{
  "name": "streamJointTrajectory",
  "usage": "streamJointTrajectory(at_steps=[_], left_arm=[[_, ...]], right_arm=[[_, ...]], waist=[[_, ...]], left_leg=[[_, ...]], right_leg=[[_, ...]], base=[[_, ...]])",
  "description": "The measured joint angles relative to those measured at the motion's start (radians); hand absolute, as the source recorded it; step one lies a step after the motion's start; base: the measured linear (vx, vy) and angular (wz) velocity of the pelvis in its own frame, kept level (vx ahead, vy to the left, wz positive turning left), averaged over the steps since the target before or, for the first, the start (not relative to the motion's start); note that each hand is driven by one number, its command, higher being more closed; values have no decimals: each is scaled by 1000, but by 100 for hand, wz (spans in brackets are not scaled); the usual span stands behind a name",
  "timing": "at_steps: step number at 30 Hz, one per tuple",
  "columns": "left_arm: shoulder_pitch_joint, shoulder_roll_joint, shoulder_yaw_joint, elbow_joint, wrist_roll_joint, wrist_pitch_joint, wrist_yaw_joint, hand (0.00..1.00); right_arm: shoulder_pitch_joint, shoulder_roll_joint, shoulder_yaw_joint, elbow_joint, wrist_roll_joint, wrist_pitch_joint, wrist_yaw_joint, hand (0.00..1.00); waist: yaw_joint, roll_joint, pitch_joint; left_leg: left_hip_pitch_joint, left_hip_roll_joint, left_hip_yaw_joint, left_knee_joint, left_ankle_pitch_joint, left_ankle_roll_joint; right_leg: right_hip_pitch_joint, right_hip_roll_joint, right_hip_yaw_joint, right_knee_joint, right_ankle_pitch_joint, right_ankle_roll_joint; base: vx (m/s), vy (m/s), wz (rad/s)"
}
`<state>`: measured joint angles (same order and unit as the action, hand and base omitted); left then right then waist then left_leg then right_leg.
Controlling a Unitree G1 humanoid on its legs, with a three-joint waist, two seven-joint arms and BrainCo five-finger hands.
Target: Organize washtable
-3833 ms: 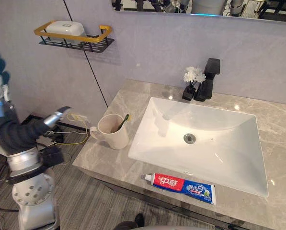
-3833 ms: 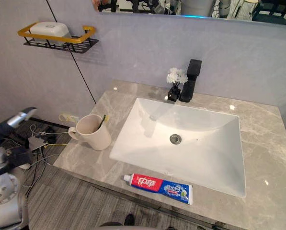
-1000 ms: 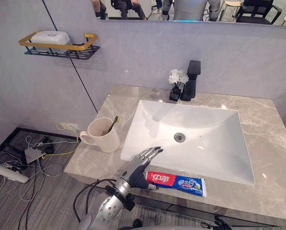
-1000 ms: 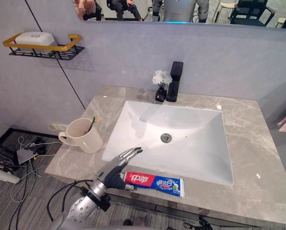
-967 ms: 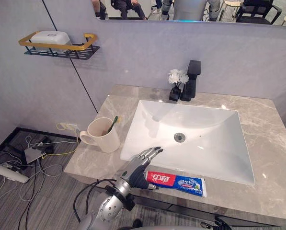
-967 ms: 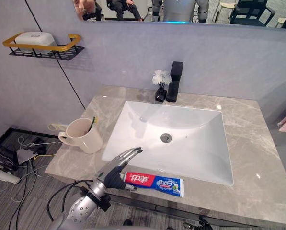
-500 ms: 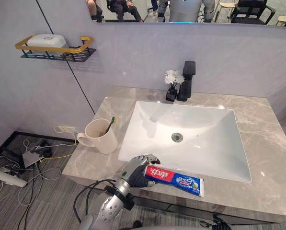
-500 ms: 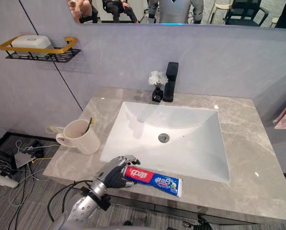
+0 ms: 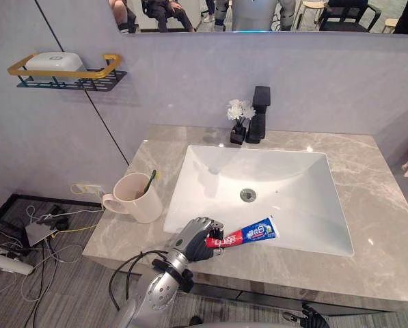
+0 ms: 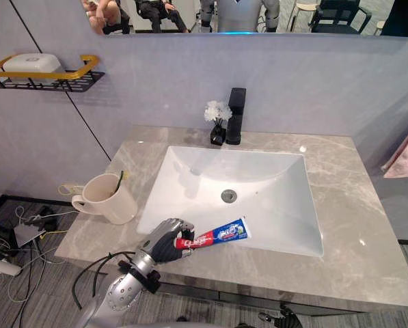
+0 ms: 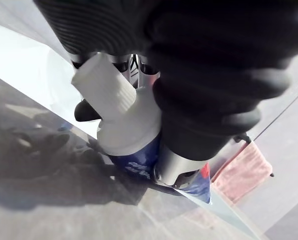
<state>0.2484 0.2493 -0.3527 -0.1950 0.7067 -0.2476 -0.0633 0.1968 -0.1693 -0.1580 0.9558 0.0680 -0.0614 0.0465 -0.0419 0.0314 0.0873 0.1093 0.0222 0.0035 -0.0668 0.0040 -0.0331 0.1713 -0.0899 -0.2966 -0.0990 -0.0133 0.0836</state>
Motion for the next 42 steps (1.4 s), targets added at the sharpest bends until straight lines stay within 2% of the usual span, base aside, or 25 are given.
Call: streamJointTrajectory(at_steps=[5, 9, 16, 23, 26, 32, 35, 38, 39, 42], left_arm=[[3, 0, 4, 0, -9, 7, 6, 100], [3, -1, 14, 0, -31, 33, 26, 100], [0, -27, 49, -55, -76, 47, 71, 100], [-1, -78, 116, -137, -116, 48, 107, 100], [-1, -100, 128, -174, -128, 52, 111, 100], [16, -120, 149, -254, -157, 52, 114, 100], [38, -128, 185, -266, -169, 52, 114, 100], [60, -127, 211, -278, -191, 52, 108, 100], [60, -127, 217, -279, -196, 50, 105, 100], [59, -127, 218, -280, -199, 45, 82, 100]], right_arm=[[-1, 3, -6, 0, 2, 0, -1, 0], [-2, 13, -37, 0, 27, -4, -4, 0], [7, 23, -152, -6, 90, -10, -25, 0], [76, 25, -291, -165, 128, -11, -27, 0], [110, 33, -365, -242, 164, -11, -26, 0], [191, 47, -423, -515, 247, -2, -15, 0], [291, 54, -426, -734, 291, 16, 42, 0], [344, 54, -502, -964, 377, 27, 112, 0], [335, 52, -546, -1040, 416, 20, 127, 0], [267, 1, -670, -1247, 485, -48, 136, 0]], waist=[[0, 1, -1], [0, 3, -2], [-1, 2, -6], [-2, -8, -9], [-10, -23, -15], [-9, -48, -19], [-22, -52, -16], [-48, -50, -16], [-53, -50, -17], [-57, -55, -19]], left_leg=[[0, 4, 4, 1, -1, -1], [0, 10, 16, 1, -4, -6], [-4, 14, 39, 9, -17, -7], [-9, 15, 106, 47, -57, -2], [-9, 15, 112, 48, -61, 0], [2, 17, 140, 53, -77, 3], [0, 17, 159, 68, -93, 5], [2, 18, 186, 86, -113, 6], [-1, 18, 195, 87, -116, 7], [-12, 18, 215, 96, -121, 11]], right_leg=[[-1, 0, 4, -3, 0, -1], [-8, 3, 17, -3, 1, -1], [-19, 5, 46, 0, 4, -5], [-37, 2, 107, 1, 8, 0], [-38, 3, 112, 1, 8, 0], [-39, 3, 140, 8, 6, 2], [-54, 3, 159, 21, -1, 12], [-61, 2, 186, 29, -5, 14], [-71, 2, 196, 33, -5, 14], [-93, 1, 217, 44, -5, 14]], base=[[-23, -2, -2], [-6, -4, -11], [3, 2, -8], [1, 17, -28], [20, 3, -5], [13, 2, -13], [-5, 8, -19], [12, 19, -28], [-9, 20, -31], [-4, 12, -21]])
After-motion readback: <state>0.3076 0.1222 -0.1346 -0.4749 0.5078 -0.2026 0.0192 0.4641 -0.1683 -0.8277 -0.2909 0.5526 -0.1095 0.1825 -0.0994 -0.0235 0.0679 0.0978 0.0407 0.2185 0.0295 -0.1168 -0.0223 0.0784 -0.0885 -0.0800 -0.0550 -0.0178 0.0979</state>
